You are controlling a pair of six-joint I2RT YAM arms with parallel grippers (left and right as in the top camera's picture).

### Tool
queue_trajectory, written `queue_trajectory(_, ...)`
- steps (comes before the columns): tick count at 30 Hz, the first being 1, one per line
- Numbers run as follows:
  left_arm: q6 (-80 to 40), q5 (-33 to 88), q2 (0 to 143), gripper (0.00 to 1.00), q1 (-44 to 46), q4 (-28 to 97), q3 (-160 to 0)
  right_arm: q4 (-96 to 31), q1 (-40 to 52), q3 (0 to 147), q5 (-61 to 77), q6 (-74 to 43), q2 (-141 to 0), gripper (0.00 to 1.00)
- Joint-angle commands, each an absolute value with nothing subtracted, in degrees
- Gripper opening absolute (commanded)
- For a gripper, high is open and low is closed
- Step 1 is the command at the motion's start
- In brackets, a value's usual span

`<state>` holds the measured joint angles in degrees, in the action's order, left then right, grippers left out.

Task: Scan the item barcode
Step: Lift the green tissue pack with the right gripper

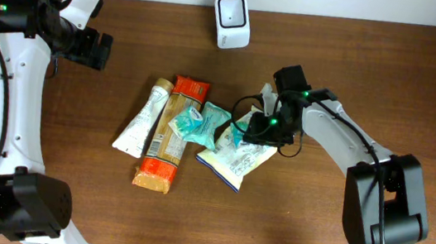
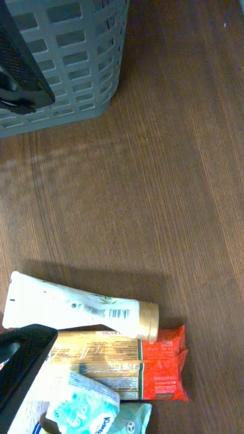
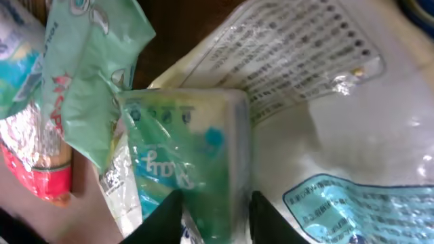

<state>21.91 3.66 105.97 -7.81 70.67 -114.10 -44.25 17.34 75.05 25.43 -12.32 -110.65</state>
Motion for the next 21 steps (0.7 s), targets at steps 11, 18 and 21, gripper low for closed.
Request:
queue_trajectory(11,22.83,4.25,105.03,0.99,-8.05,70.63,-114.48,-46.87,17.12,77.56,34.63,-13.98,-107.98,0.04)
queue_trajectory(18,22.83,4.25,105.03,0.99,-8.05,70.63,-114.48,-46.39,9.34,78.61,66.57,-5.82,-104.49,0.04)
queue_trajectory(21,22.83,4.25,105.03,0.99,-8.05,70.63,-114.48,-44.21,5.28,78.61,79.57,-4.69,-104.49,0.04)
